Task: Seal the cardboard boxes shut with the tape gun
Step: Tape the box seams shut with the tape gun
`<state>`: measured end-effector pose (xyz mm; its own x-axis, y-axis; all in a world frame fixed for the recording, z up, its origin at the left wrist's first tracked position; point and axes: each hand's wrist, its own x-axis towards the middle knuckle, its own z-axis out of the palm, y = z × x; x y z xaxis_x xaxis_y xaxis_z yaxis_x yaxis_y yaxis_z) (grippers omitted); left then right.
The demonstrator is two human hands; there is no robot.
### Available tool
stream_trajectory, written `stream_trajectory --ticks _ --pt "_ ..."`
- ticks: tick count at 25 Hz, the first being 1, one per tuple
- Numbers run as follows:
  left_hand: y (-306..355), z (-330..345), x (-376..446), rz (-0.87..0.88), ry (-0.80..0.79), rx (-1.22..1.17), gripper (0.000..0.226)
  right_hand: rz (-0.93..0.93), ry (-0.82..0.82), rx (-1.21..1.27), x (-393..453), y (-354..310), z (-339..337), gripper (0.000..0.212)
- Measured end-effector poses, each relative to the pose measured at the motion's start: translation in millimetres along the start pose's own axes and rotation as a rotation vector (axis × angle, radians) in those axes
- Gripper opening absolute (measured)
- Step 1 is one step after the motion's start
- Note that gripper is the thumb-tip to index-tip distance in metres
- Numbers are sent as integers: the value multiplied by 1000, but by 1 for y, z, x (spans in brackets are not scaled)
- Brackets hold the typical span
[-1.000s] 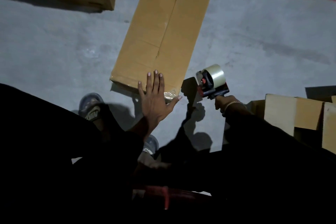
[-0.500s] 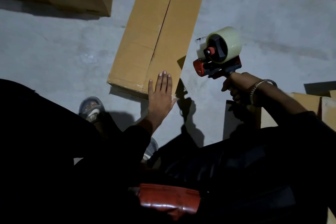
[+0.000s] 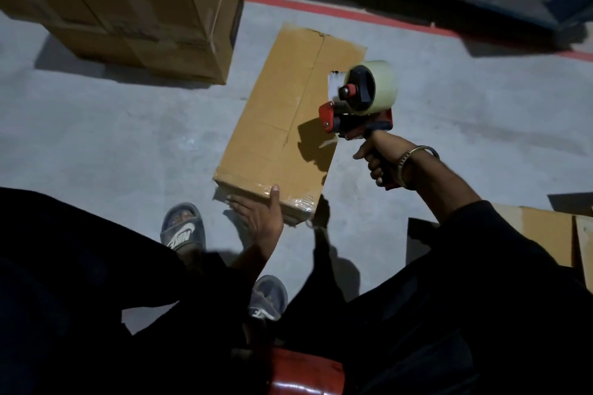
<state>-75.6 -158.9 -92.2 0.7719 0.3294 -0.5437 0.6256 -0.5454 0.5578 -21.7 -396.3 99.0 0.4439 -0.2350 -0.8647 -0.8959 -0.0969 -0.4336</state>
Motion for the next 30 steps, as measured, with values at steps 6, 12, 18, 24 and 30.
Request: stream_trajectory --ticks 6,12,18,24,30 --pt "50 6 -8 -276 -48 -541 85 88 -129 44 12 -1 0 41" --pt "37 -3 -10 -2 -51 -250 89 108 -148 225 23 -15 -8 38" --pt "-29 -32 54 190 -229 -64 101 107 -149 187 20 -18 3 38" --pt "-31 -71 73 238 -144 34 61 117 -165 30 11 -16 19 40" --pt "-13 -106 132 296 -4 144 48 118 -242 -91 16 -14 33 41"
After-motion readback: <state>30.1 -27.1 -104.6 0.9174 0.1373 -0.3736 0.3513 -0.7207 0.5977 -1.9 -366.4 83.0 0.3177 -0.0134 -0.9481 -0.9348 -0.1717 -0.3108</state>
